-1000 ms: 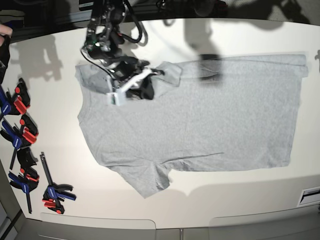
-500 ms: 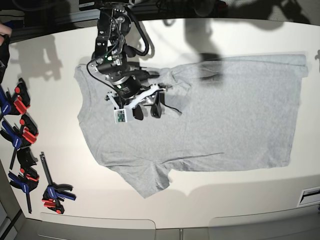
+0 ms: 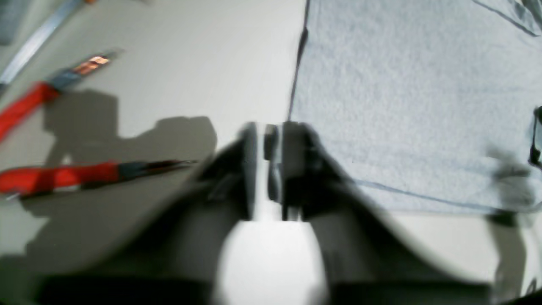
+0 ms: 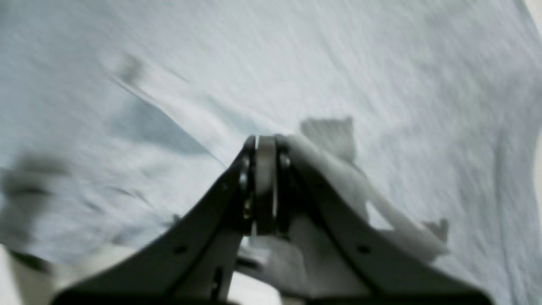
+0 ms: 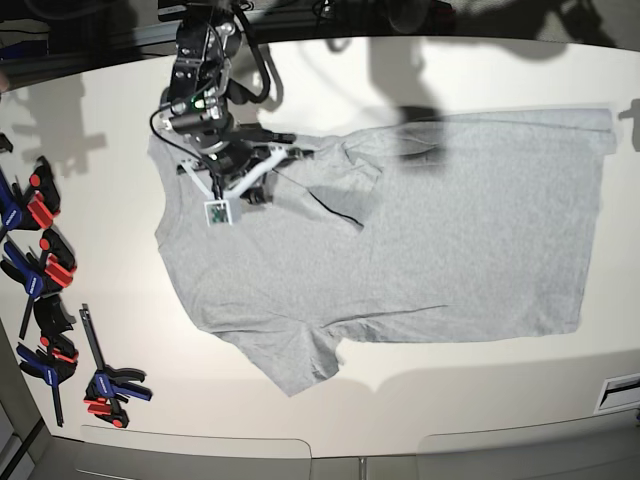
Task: Fold the T-shirt properly
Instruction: 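Grasp the sleeve with the right gripper and fold it inward over the body, then move the right gripper to the shirt's side edge near the hem and grasp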
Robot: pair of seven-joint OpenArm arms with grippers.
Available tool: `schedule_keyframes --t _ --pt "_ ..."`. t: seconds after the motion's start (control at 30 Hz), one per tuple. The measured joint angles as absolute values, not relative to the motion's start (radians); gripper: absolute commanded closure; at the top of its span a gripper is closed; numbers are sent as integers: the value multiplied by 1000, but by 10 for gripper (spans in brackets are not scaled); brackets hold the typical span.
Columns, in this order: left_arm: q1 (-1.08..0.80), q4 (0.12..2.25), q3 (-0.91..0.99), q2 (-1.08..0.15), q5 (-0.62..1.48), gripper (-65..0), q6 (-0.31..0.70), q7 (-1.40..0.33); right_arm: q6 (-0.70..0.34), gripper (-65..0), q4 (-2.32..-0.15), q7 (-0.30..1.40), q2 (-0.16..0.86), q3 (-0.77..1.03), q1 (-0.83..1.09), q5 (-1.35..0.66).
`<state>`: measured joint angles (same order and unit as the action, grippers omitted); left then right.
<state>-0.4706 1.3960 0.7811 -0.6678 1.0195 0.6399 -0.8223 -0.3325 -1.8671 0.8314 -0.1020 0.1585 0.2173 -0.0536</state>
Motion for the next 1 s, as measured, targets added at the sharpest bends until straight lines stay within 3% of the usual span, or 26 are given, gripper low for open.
schedule_keyframes --t 0.1,0.4,0.5,0.7,1.0 --pt "-437 1396 662 -662 923 0 636 -798 -332 0 -1867 801 -70 168 237 -22" --pt "-285 1394 408 -656 713 0 498 -727 -260 0 -1867 741 -19 258 261 26" --pt "-285 1375 373 -649 673 0 453 -691 -257 0 -1824 733 -12 291 260 -7" --pt "-282 1265 367 -609 683 0 457 -670 -262 0 -1684 721 41 297 260 -28" --pt "-320 1248 381 -625 729 0 473 -698 -297 0 -1679 764 102 298 310 -71"
